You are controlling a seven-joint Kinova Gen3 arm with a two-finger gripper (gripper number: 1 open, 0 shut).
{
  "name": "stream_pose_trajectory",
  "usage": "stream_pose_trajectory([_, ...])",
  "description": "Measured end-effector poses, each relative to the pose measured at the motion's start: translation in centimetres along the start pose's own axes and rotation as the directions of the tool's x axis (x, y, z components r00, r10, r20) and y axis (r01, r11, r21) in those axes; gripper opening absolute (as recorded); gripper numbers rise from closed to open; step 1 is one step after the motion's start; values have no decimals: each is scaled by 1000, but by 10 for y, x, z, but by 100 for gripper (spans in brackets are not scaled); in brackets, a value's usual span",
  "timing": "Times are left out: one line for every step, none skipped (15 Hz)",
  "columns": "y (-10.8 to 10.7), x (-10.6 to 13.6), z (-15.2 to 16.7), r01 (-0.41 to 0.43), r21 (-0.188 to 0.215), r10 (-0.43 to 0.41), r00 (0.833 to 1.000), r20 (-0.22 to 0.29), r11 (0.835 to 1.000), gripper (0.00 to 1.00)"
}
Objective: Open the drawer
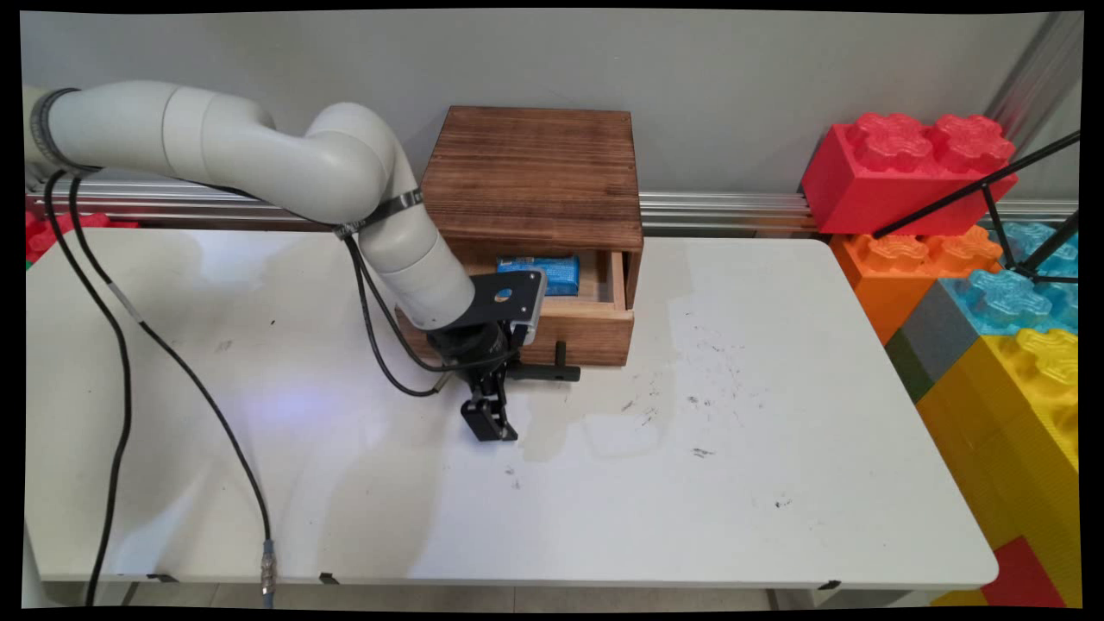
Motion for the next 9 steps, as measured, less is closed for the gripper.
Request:
stream_pose_trajectory([4, 1, 1, 0, -2, 0, 1000, -4, 1000, 100])
stream_pose_trajectory([8, 1, 2, 0, -4, 0, 1000, -8, 1000, 100])
stream_pose_trajectory([12, 2, 2, 0, -6, -1, 1000, -12, 1000, 100])
stream_pose_trajectory([16, 2, 3, 1, -8, -1, 1000, -15, 1000, 100])
stream_pose_trajectory([18, 3, 3, 1, -10, -1, 1000, -17, 1000, 100])
stream_pose_trajectory([22, 3, 3, 2, -12, -2, 1000, -20, 1000, 100])
stream_pose_trajectory([26, 3, 4, 3, -14, -3, 1000, -22, 1000, 100])
stream_pose_trajectory([29, 3, 4, 3, -17, -4, 1000, -24, 1000, 100])
stream_pose_trajectory([33, 3, 4, 4, -20, -4, 1000, -26, 1000, 100])
